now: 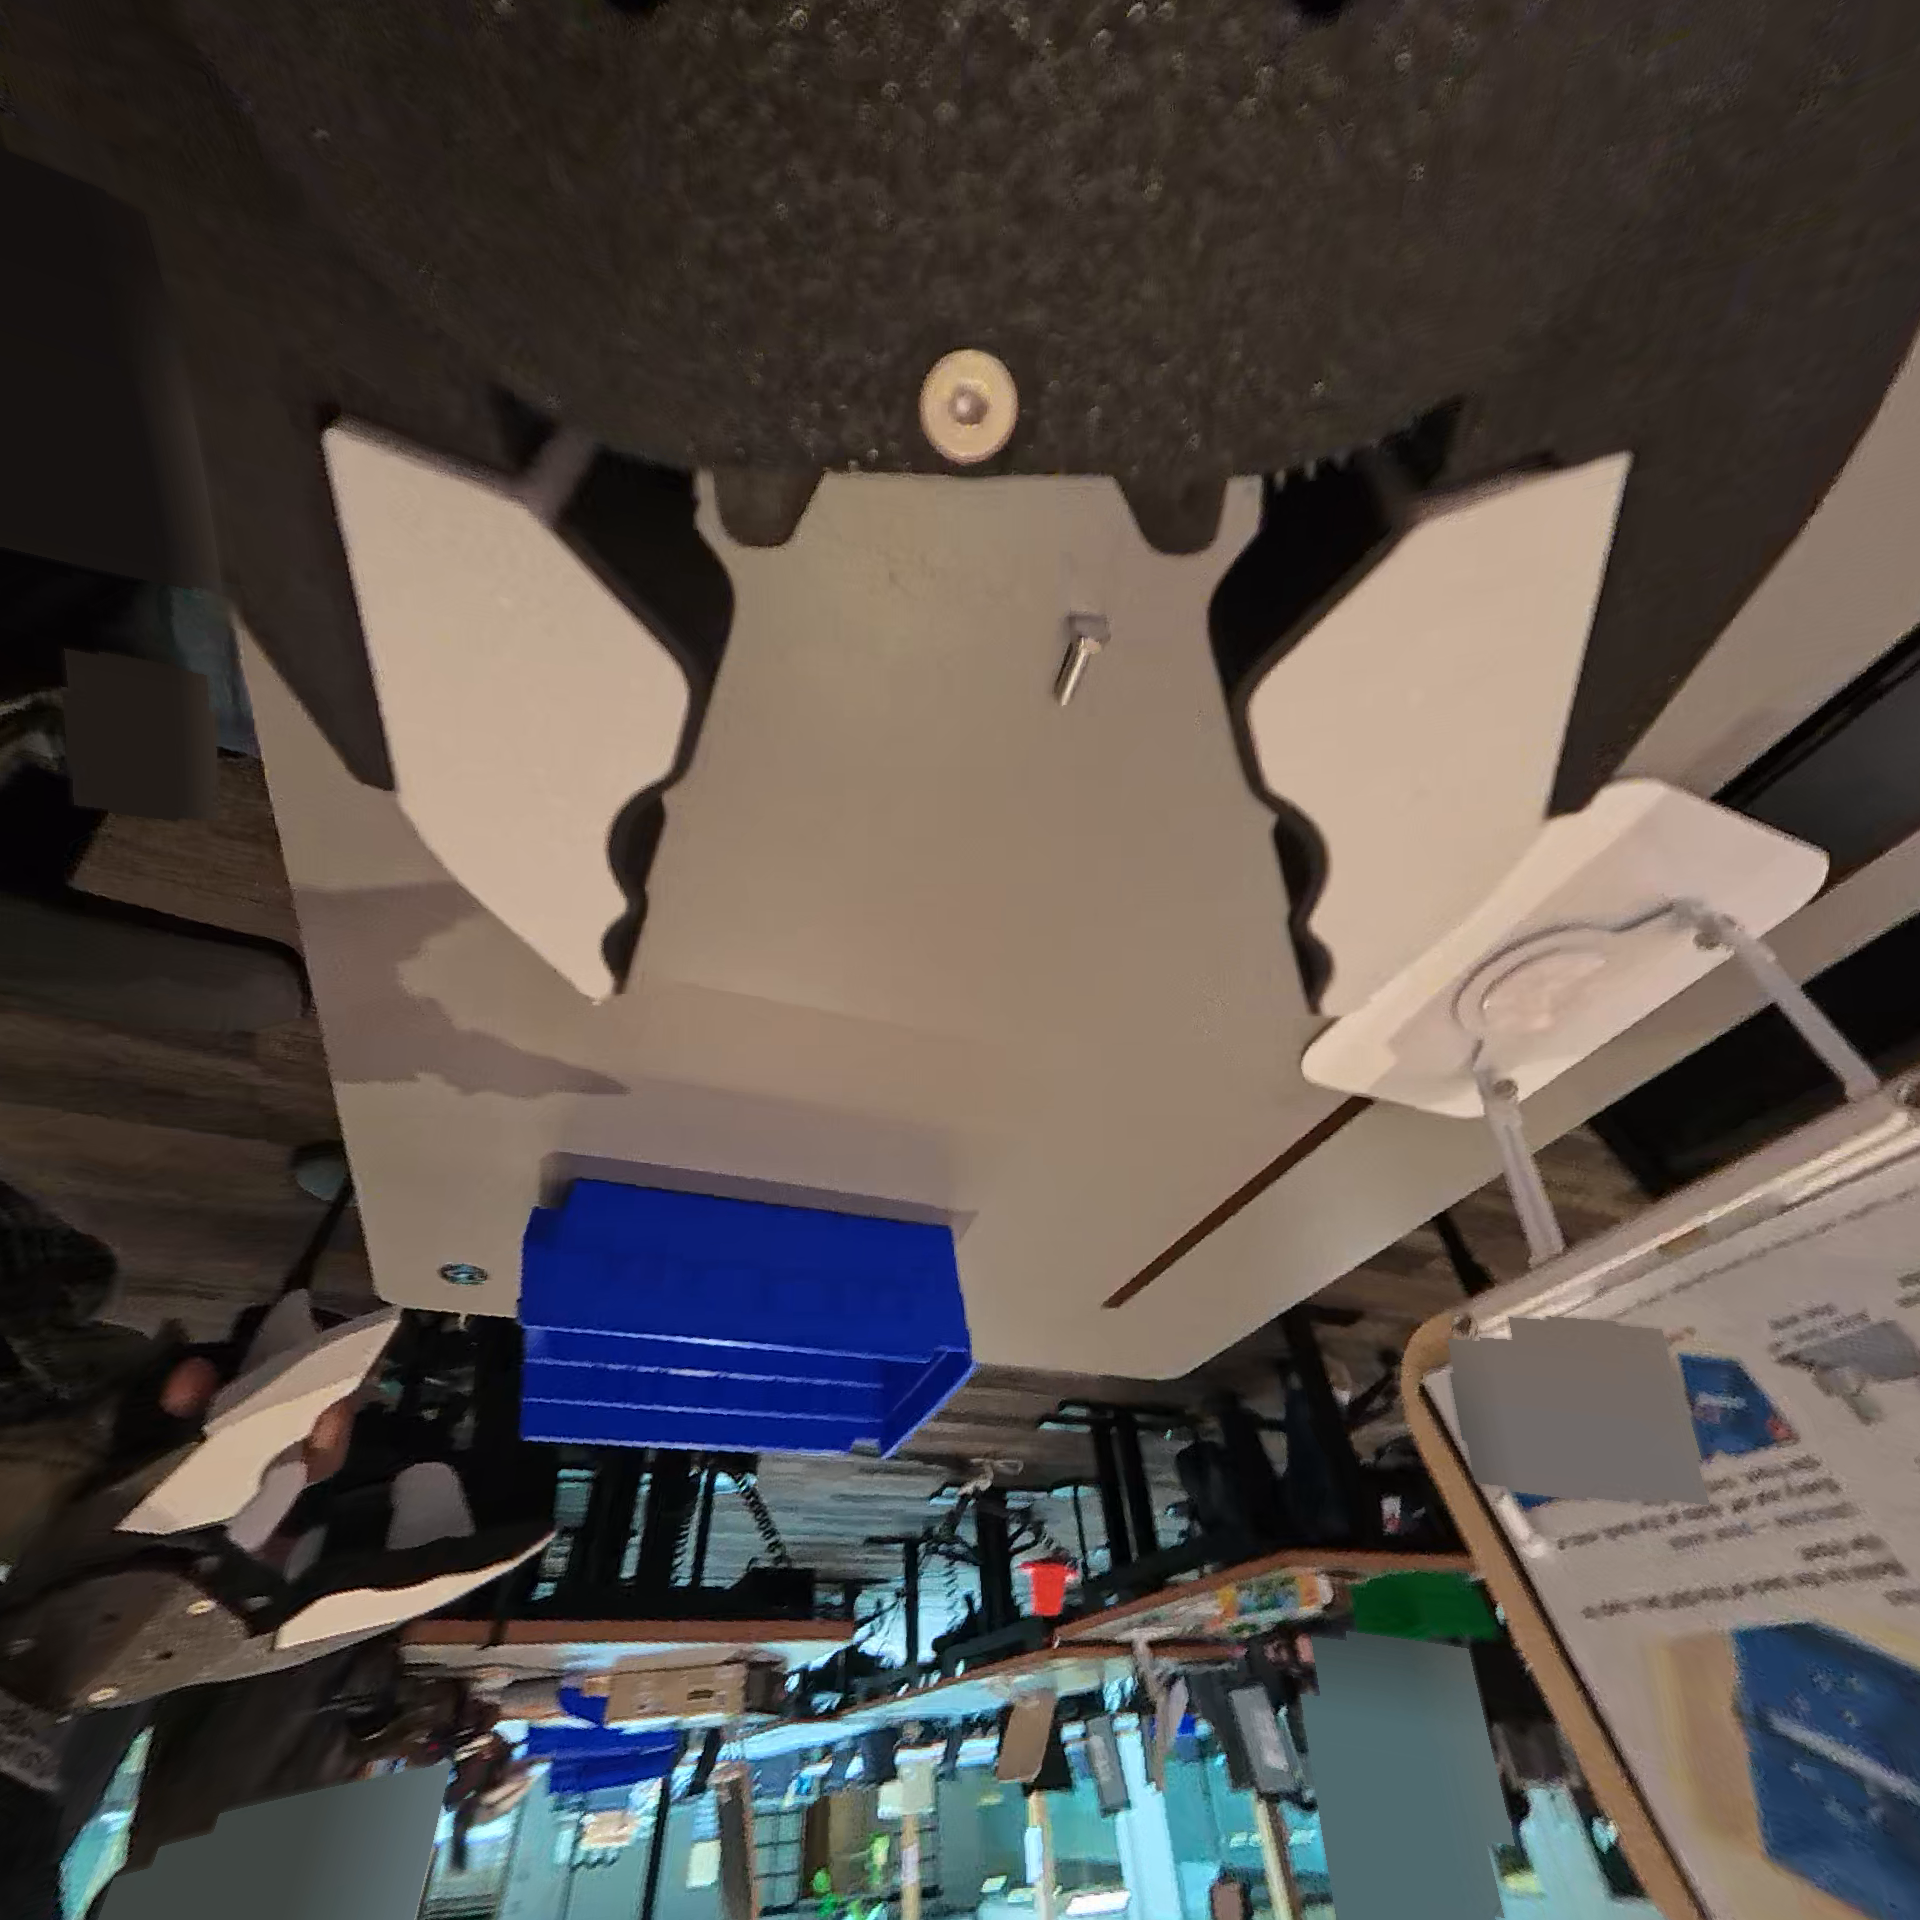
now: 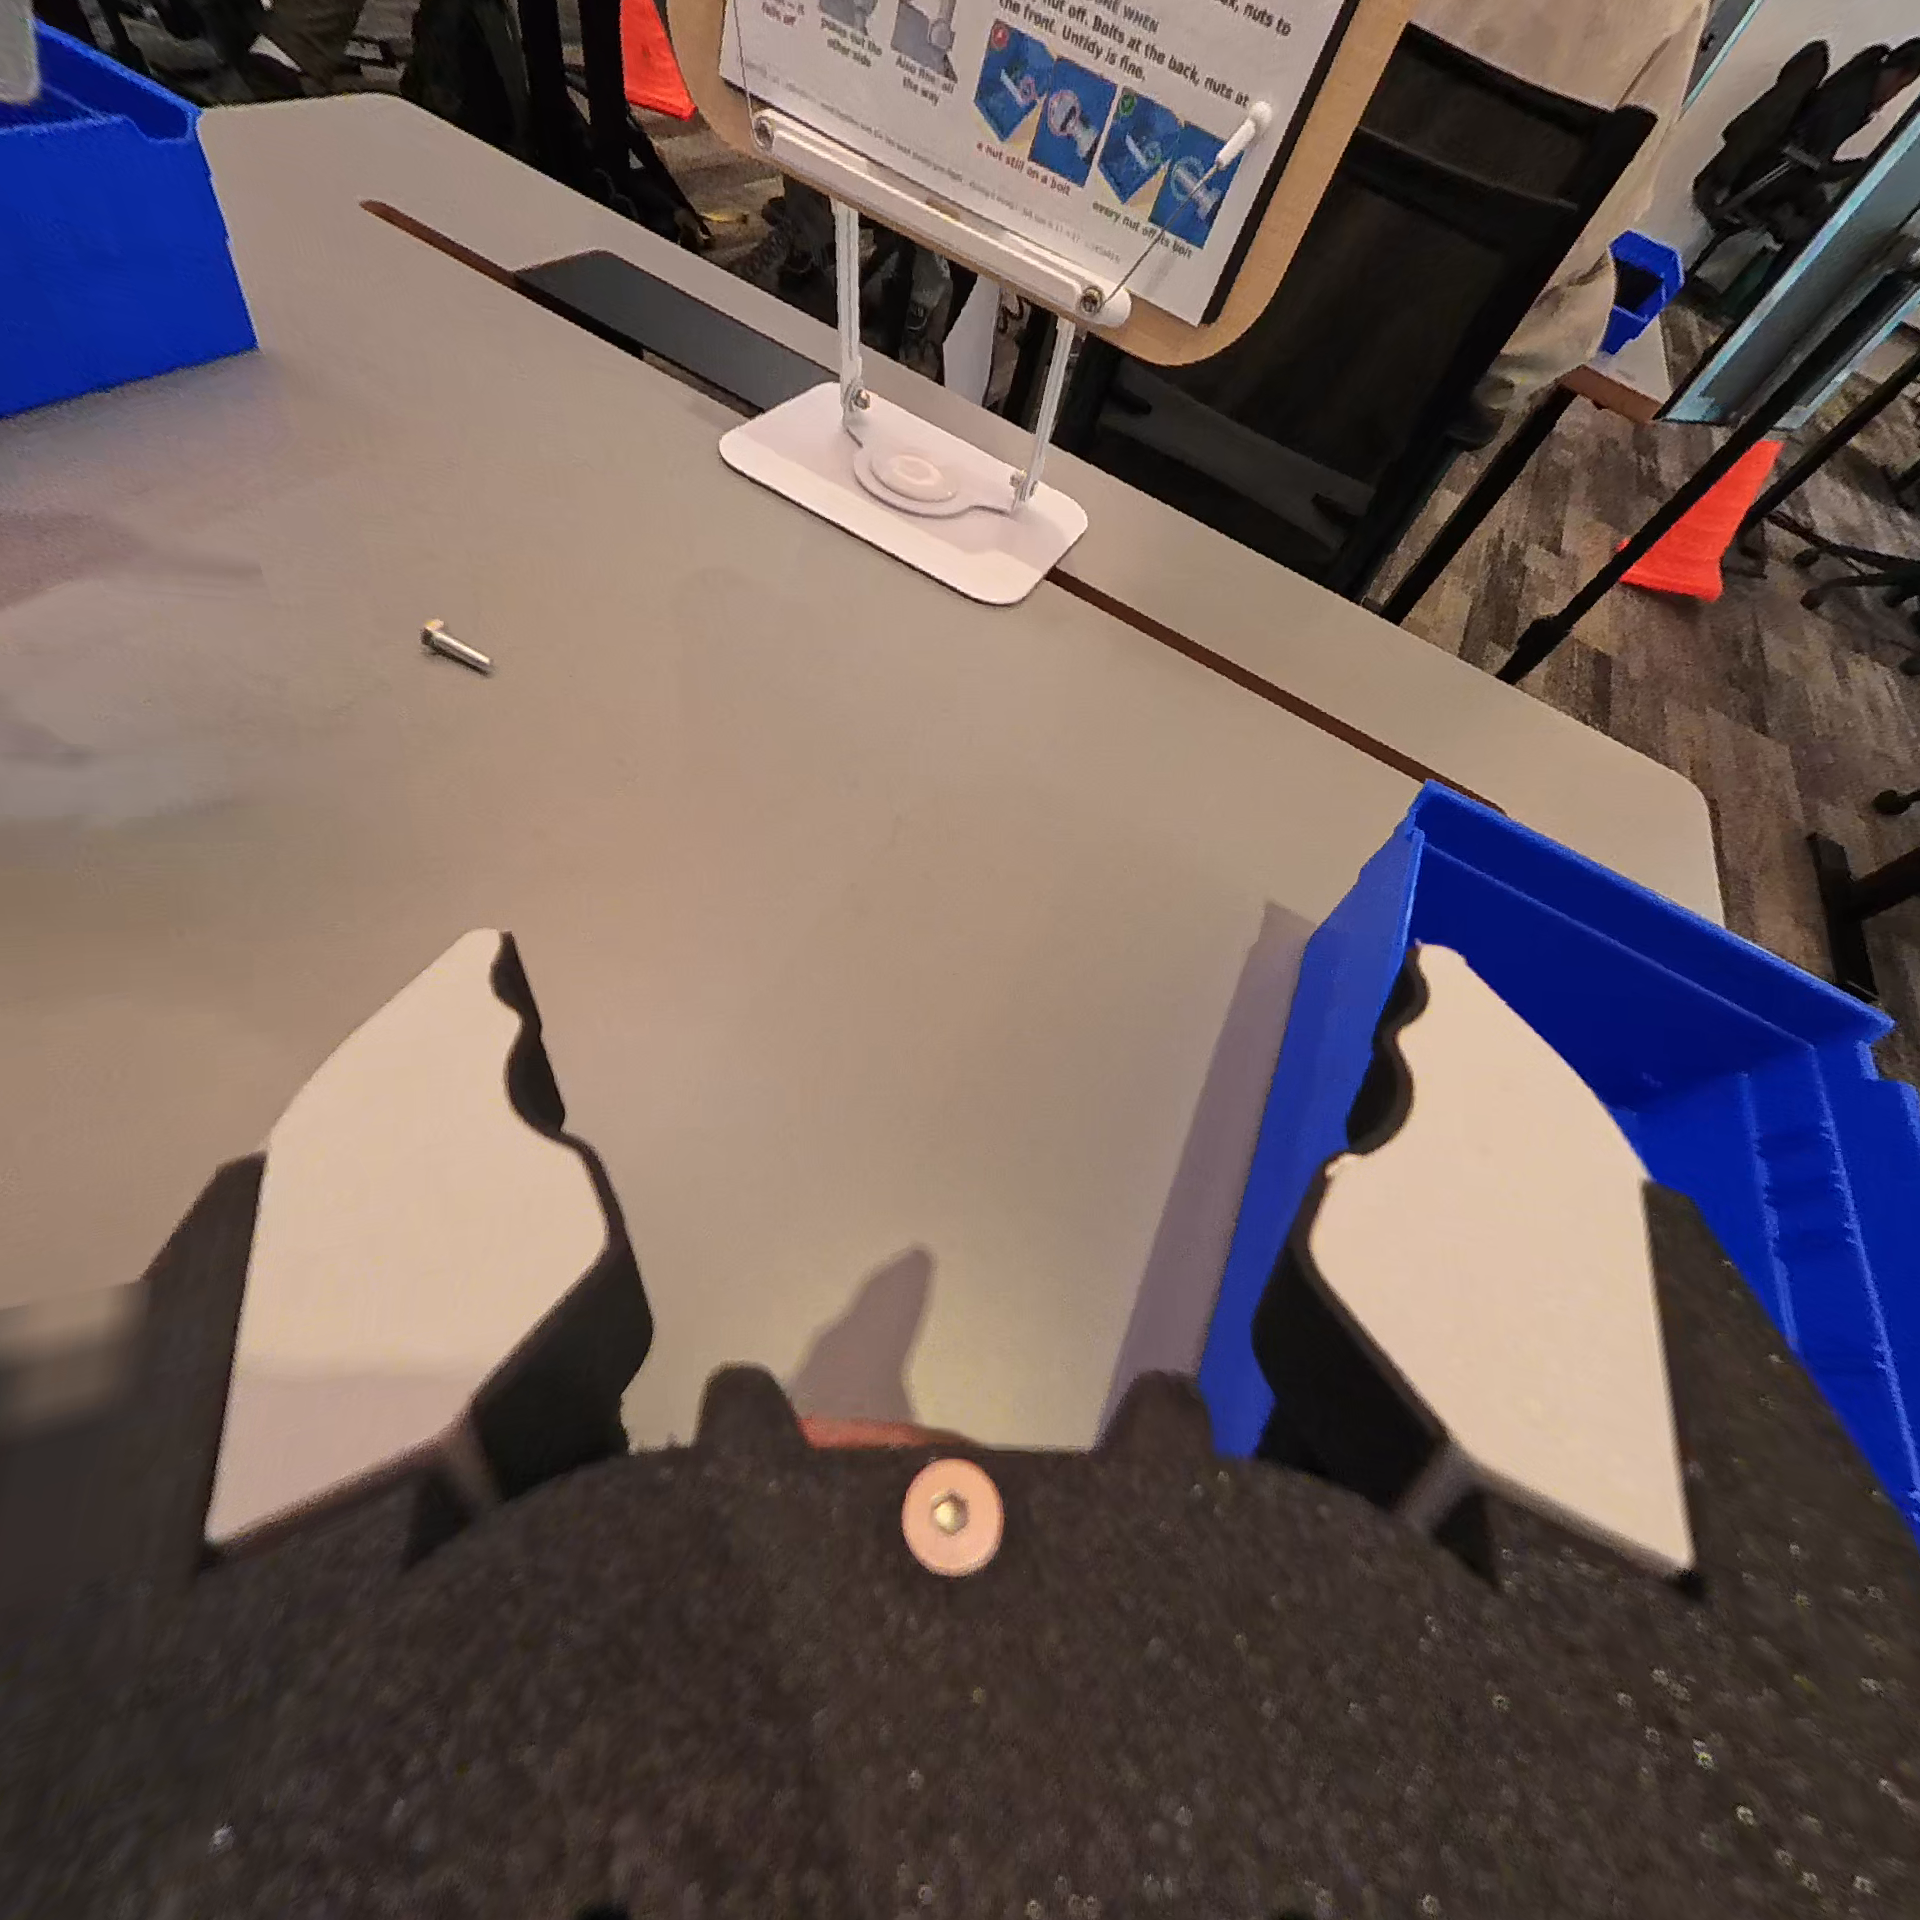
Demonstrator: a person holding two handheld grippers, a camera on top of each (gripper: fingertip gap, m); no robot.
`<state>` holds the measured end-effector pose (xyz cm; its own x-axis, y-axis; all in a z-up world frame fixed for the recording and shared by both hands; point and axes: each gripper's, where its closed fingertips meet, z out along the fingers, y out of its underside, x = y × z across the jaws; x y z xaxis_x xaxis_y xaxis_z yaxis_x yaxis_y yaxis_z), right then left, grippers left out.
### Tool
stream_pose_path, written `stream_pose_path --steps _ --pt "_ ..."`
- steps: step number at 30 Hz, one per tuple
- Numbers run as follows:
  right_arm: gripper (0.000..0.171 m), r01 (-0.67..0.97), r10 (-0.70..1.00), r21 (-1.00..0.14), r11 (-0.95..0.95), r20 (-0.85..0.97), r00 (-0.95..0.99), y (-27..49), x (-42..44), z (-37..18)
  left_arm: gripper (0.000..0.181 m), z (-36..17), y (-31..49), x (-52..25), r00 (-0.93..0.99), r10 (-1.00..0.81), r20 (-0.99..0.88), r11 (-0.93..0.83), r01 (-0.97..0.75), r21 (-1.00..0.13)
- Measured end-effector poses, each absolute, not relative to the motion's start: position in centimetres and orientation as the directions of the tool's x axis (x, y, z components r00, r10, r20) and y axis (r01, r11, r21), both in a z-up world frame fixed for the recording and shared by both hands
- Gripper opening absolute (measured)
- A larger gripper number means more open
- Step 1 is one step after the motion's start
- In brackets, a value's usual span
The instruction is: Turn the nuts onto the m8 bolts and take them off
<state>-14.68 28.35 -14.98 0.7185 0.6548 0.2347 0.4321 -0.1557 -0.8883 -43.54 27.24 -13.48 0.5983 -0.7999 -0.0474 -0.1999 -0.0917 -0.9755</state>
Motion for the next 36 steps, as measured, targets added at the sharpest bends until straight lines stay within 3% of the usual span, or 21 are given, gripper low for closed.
stream_pose_path --steps 7,16,25,36 --pt "0.146 0.416 0.670 -0.897 -0.151 0.216 0.710 28.5 -15.2 -15.0 0.138 -12.9 26.1 -47.5 0.694 -0.716 -0.070 -0.179 -0.280 -0.943" --pt "0.146 0.409 0.692 -0.900 -0.153 0.198 0.694 29.0 -16.0 -15.4 0.139 -11.0 21.9 -57.0 0.811 -0.577 -0.099 -0.272 -0.305 -0.913" --pt "0.146 0.426 0.705 -0.890 -0.161 0.198 0.681 29.4 -16.7 -16.1 0.106 -14.4 16.8 -69.6 0.876 -0.459 -0.149 -0.438 -0.369 -0.820" --pt "0.146 0.447 0.700 -0.879 -0.165 0.215 0.681 29.5 -16.8 -15.8 0.066 -23.4 15.1 -75.1 0.818 -0.569 -0.087 -0.623 -0.497 -0.604"
